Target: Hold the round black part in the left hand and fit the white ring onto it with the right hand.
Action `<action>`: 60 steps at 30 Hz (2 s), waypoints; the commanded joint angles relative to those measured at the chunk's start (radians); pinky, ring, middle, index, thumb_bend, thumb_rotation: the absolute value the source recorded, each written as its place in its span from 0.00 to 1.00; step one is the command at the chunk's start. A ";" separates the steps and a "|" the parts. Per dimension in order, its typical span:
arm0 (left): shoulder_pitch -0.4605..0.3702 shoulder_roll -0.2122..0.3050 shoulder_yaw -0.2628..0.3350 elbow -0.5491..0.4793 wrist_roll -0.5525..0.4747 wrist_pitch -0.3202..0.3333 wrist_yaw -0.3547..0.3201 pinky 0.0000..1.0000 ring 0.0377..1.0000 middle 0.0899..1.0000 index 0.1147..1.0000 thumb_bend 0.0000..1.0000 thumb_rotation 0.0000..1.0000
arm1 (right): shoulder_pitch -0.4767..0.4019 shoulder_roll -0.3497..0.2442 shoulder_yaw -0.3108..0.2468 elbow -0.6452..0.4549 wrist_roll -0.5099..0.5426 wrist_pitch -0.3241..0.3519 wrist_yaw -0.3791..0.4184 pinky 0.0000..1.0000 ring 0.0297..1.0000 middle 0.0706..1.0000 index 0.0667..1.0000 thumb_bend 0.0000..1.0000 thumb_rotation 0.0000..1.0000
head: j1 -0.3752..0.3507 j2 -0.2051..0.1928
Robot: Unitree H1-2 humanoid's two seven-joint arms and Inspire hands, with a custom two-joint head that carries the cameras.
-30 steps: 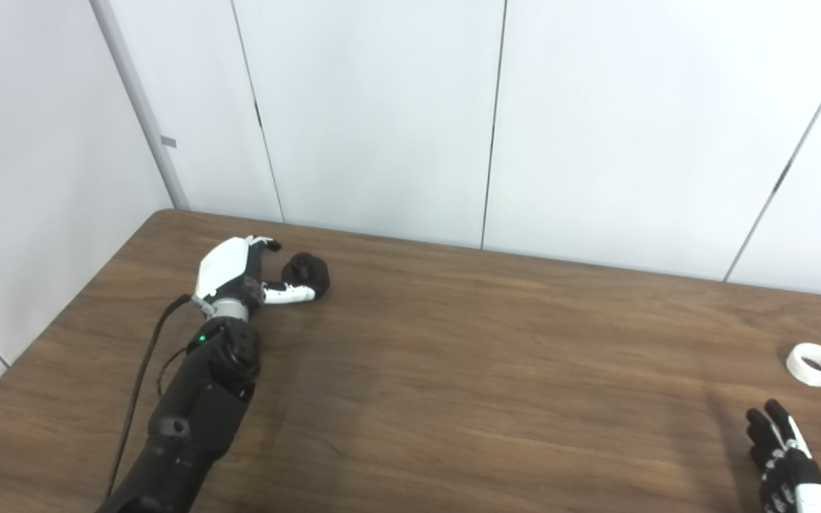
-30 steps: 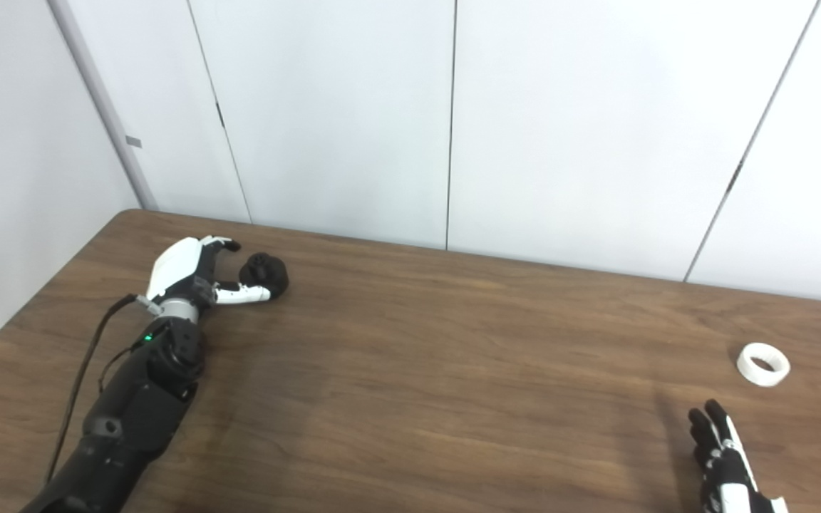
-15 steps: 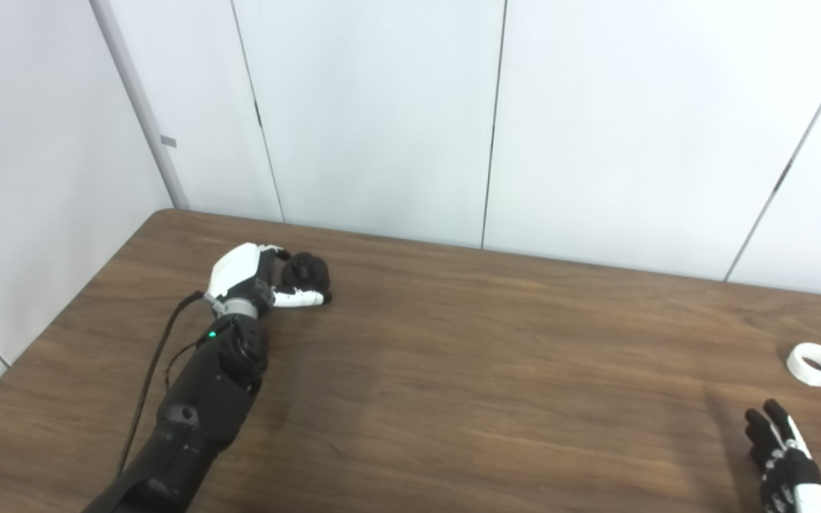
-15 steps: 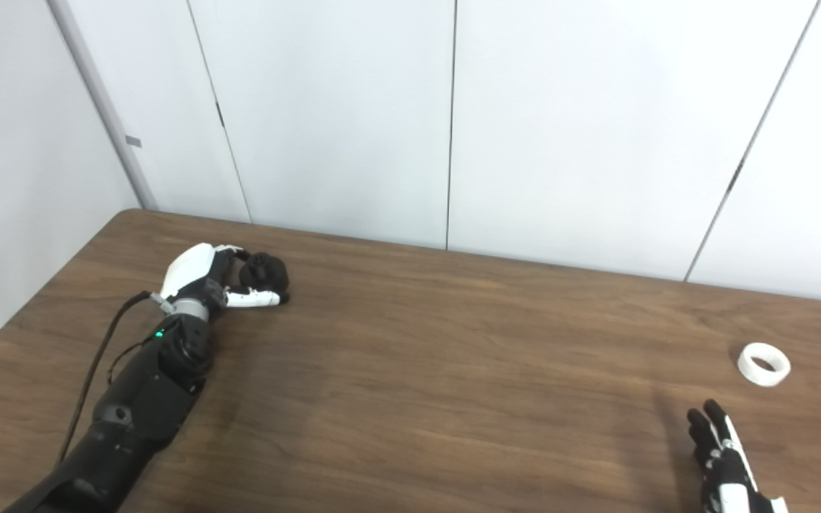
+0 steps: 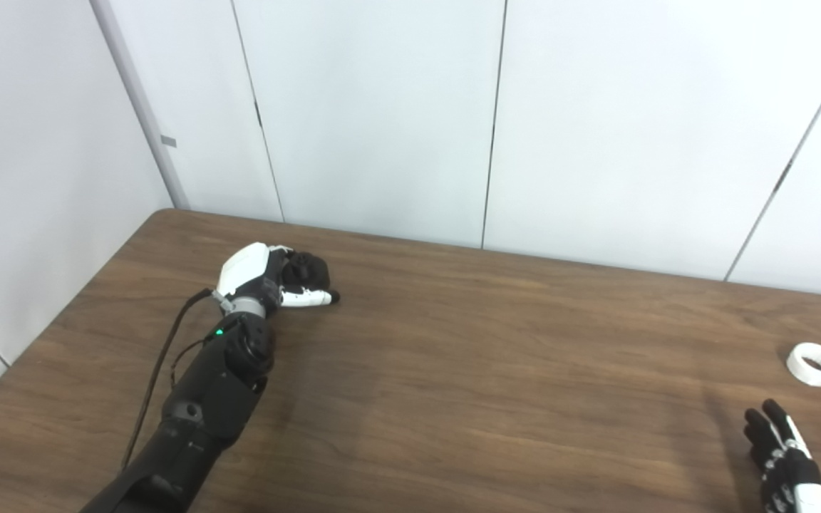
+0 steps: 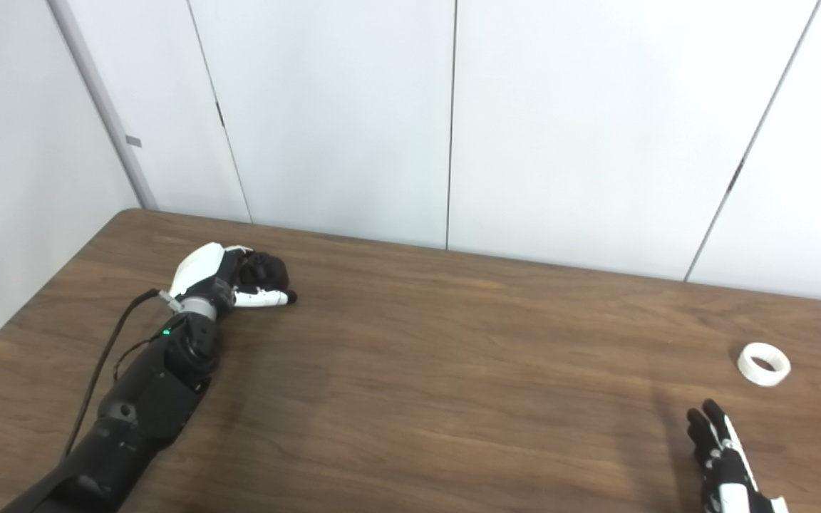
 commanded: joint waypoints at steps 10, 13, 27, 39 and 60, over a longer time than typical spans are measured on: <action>-0.041 0.039 -0.009 -0.024 0.021 0.032 0.014 1.00 0.97 0.88 0.70 0.85 0.26 | 0.041 -0.019 0.001 -0.035 0.002 -0.009 0.002 1.00 0.96 0.93 0.95 0.51 1.00 | 0.004 0.003; -0.039 0.047 -0.020 -0.021 0.033 0.031 0.026 1.00 0.93 0.83 0.62 0.83 0.23 | 0.044 -0.021 0.000 -0.038 0.010 -0.003 0.005 1.00 0.96 0.93 0.95 0.51 1.00 | 0.008 0.004; -0.013 0.061 -0.028 -0.043 0.034 0.016 0.070 1.00 0.89 0.75 0.42 0.52 0.05 | 0.039 -0.030 -0.008 -0.025 0.027 -0.026 0.012 1.00 0.95 0.93 0.95 0.52 1.00 | 0.018 0.008; 0.007 0.056 -0.035 -0.104 0.044 0.018 0.074 1.00 0.89 0.74 0.42 0.52 0.05 | 0.035 -0.026 -0.011 -0.025 0.015 -0.017 0.011 1.00 0.95 0.93 0.95 0.54 1.00 | 0.013 0.011; 0.175 -0.037 -0.087 -0.616 0.149 0.082 -0.117 1.00 0.86 0.74 0.42 0.52 0.05 | 0.014 0.002 0.001 -0.016 0.004 -0.020 -0.003 1.00 0.93 0.92 0.94 0.50 1.00 | -0.039 0.012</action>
